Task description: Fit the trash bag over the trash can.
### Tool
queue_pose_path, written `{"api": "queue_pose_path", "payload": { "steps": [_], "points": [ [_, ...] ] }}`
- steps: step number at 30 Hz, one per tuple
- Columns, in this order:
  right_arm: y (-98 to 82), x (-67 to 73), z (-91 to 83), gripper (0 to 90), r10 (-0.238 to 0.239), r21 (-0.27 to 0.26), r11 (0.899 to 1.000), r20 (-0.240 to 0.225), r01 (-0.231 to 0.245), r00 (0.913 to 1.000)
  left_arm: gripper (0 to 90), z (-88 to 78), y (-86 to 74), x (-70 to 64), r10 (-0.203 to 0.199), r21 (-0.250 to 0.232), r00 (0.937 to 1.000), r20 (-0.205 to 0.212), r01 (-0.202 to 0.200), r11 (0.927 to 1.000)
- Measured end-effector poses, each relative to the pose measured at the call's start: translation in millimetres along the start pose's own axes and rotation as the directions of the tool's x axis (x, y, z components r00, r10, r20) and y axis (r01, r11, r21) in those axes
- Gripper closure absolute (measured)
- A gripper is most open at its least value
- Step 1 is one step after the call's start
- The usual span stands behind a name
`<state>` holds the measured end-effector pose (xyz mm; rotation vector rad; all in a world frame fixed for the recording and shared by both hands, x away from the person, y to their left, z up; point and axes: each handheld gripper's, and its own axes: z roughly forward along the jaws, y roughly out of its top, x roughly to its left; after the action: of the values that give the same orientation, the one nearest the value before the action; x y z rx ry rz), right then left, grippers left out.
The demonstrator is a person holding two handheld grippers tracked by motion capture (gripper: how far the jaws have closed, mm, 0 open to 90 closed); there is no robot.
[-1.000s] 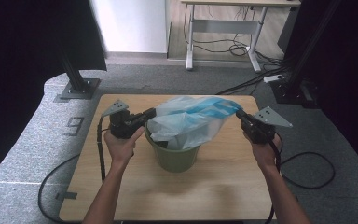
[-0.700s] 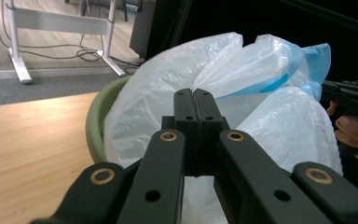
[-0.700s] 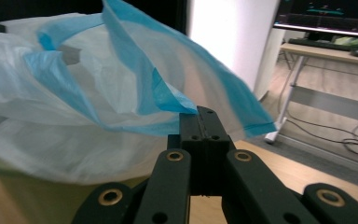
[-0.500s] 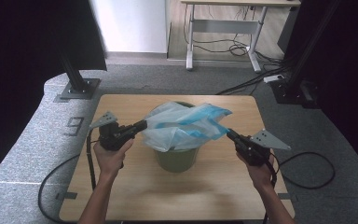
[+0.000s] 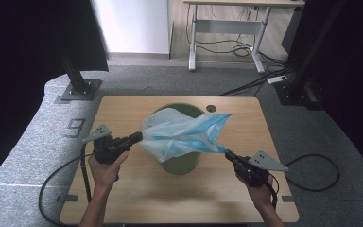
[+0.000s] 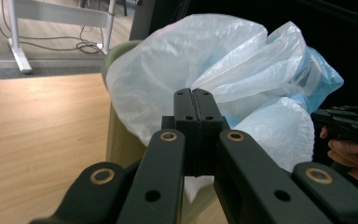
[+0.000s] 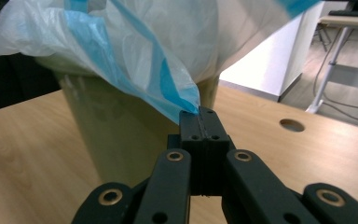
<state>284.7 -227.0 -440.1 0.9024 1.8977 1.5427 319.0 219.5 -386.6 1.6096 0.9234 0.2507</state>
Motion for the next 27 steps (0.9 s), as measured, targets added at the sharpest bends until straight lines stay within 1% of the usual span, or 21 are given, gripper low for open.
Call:
{"api": "queue_pose_path", "payload": {
  "steps": [1,6,9,12,16,18,19,20,22,24,27],
  "points": [
    [-4.9,2.1,-0.6,88.8,0.012,0.004,1.000,-0.016,-0.012,0.9998,90.0,-1.2,-1.6,1.1,-0.002,0.002,1.0000,0.000,0.002,1.0000],
    [-12.0,3.8,0.1,88.8,0.007,0.022,1.000,-0.025,-0.007,0.9997,90.0,-4.7,-7.6,7.1,-0.023,0.006,0.9997,-0.001,0.023,0.9997],
    [-17.0,3.4,2.7,88.8,0.018,0.046,0.999,-0.033,-0.017,0.9993,90.0,-3.4,-11.7,9.5,-0.032,0.013,0.9995,-0.003,0.032,0.9994],
    [-20.8,4.6,5.2,88.8,0.019,0.060,0.998,-0.042,-0.016,0.9989,90.0,-1.1,-16.2,12.3,-0.041,0.025,0.9991,-0.006,0.042,0.9988],
    [-24.1,6.3,8.2,88.8,0.012,0.070,0.997,-0.049,-0.008,0.9987,90.0,-1.3,-21.6,14.9,-0.051,0.024,0.9986,-0.009,0.051,0.9984],
    [-25.4,6.6,9.3,88.8,0.011,0.074,0.997,-0.052,-0.008,0.9986,90.0,-2.4,-23.7,16.7,-0.061,0.023,0.9982,-0.002,0.061,0.9979],
    [-25.9,7.1,9.2,88.8,0.007,0.072,0.997,-0.052,-0.003,0.9986,90.0,-3.4,-24.6,17.2,-0.064,0.023,0.9979,-0.001,0.064,0.9977],
    [-26.5,8.8,8.2,88.8,-0.009,0.069,0.998,-0.048,0.013,0.9988,89.9,-4.3,-25.7,18.0,-0.069,0.022,0.9976,0.002,0.069,0.9974],
    [-26.8,9.5,7.7,88.8,-0.013,0.071,0.997,-0.049,0.016,0.9987,89.9,-6.1,-28.5,21.0,-0.088,0.021,0.9960,0.016,0.088,0.9959],
    [-28.2,9.6,7.0,88.8,-0.019,0.078,0.997,-0.052,0.023,0.9985,89.9,-7.3,-31.3,23.7,-0.096,0.024,0.9954,0.010,0.095,0.9951],
    [-32.1,6.2,8.5,88.8,-0.014,0.094,0.995,-0.046,0.019,0.9988,90.0,-8.9,-33.1,27.1,-0.101,0.030,0.9949,-0.002,0.101,0.9945]
  ]
}}
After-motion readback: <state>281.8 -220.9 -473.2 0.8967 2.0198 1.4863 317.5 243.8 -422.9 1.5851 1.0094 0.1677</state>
